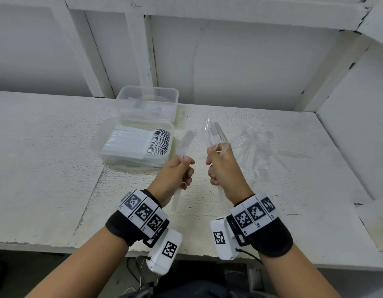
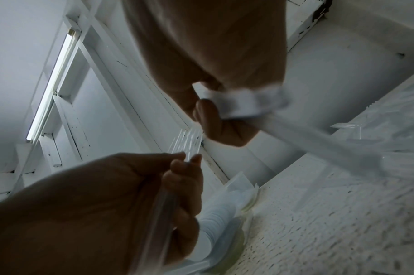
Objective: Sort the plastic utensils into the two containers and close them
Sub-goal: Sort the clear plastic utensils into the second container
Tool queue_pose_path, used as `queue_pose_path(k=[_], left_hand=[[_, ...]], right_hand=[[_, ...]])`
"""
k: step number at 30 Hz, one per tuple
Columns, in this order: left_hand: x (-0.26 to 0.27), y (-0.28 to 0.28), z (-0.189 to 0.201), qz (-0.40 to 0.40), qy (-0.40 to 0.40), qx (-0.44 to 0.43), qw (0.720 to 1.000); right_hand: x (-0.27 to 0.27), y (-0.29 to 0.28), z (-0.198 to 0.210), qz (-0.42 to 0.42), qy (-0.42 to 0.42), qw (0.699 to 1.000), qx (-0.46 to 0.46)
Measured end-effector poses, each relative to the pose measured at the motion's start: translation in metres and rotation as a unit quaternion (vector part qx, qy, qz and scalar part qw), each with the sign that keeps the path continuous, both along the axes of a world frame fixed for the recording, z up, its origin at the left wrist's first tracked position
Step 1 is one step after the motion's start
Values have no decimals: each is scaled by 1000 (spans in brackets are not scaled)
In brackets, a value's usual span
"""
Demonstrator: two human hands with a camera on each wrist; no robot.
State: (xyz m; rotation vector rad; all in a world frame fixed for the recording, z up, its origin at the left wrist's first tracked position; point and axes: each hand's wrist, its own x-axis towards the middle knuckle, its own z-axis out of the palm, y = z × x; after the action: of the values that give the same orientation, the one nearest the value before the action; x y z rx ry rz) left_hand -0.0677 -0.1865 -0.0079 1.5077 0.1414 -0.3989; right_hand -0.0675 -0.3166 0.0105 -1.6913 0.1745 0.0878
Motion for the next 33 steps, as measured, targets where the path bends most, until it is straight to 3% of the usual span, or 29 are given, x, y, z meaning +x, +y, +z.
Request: queue_pose_path(k=[5,16,20,26,33], left_hand=[[2,-6,4,22,3,-75,997],[2,-9,4,37,-10,-119,992],[0,-8,1,20,-26,-123,992],[1,-5,-1,51,18,-181,982],[4,-5,-3,81,51,-216,972]], right_hand=[[-6,4,-11,-21,-42,998,-45],[-12,10,-15,0,-62,994,-94],[-16,12,-9,0,-60,995,-81],[-19,12,-8,19,-43,999,-17],[-20,12,-12,21,-48,998,-24]])
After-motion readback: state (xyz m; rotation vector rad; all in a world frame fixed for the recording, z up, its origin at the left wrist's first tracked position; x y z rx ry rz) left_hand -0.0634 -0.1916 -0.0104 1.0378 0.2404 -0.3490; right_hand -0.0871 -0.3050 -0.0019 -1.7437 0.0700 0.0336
